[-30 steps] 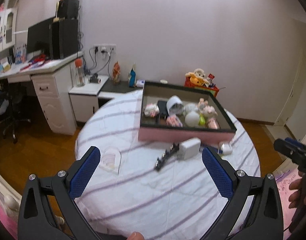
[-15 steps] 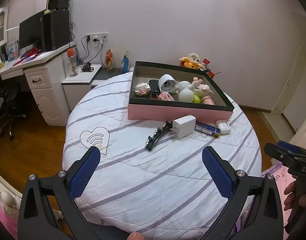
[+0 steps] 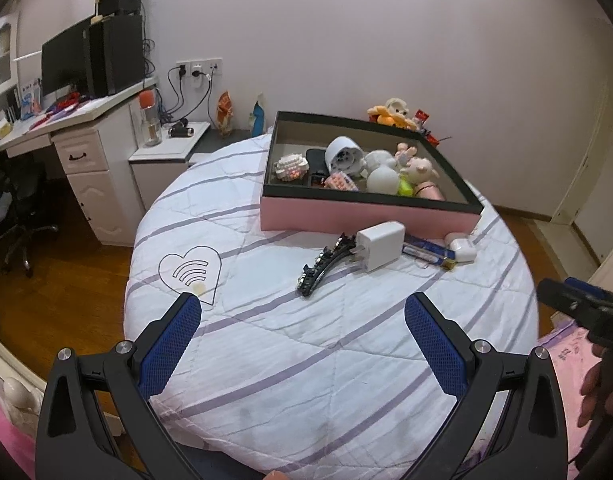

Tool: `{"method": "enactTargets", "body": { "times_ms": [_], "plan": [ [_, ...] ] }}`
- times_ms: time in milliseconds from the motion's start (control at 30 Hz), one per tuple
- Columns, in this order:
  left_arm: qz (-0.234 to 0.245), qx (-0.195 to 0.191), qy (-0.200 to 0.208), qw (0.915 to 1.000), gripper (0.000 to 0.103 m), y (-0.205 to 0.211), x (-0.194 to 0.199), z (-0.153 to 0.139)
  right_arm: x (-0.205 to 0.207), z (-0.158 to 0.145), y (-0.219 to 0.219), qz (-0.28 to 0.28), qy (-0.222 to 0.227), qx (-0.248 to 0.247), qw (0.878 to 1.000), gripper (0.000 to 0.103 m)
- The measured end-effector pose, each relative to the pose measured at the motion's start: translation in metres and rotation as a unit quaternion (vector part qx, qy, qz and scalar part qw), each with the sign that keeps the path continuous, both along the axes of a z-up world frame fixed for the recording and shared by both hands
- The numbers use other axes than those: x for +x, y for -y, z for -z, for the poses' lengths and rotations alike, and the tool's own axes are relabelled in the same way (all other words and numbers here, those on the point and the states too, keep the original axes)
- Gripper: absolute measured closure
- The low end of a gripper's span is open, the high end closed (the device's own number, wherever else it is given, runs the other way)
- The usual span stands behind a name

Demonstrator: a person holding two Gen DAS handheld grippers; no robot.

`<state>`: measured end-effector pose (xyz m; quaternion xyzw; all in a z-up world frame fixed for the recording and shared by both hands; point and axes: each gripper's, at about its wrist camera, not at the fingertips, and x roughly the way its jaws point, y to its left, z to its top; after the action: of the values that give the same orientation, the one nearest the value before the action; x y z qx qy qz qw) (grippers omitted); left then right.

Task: Organize rigid objects
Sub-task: 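Grasp the black hair clip with the left tool while the right tool grasps the white earbud case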

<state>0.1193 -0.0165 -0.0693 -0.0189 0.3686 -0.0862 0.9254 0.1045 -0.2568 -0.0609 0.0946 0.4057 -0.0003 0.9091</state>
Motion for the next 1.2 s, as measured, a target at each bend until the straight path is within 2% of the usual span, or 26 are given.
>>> {"method": "enactTargets", "body": {
  "times_ms": [300,567,733,1033,1133,1200],
  "plan": [
    [0.019,0.025,-0.012,0.9994,0.0,0.017,0.038,0.027,0.025,0.014,0.006,0.002,-0.012,0.004,1.0,0.0],
    [0.042,0.05,-0.038,0.9972,0.0,0.027,0.082,0.058,0.05,0.023,0.01,0.001,-0.026,0.005,1.0,0.0],
    [0.055,0.052,-0.053,0.9957,0.001,0.026,0.099,0.072,0.059,0.029,0.011,0.006,-0.035,0.004,0.999,0.0],
    [0.096,0.06,-0.067,0.9913,0.021,0.031,0.118,0.076,0.073,0.037,0.013,0.012,-0.045,0.001,0.999,0.0],
    [0.101,0.056,-0.064,0.9912,0.032,0.031,0.119,0.075,0.075,0.038,0.012,0.012,-0.046,0.0,0.999,0.0],
    [0.101,0.056,-0.062,0.9914,0.046,0.03,0.119,0.074,0.077,0.038,0.013,0.012,-0.047,0.0,0.999,0.0]
  ]
}}
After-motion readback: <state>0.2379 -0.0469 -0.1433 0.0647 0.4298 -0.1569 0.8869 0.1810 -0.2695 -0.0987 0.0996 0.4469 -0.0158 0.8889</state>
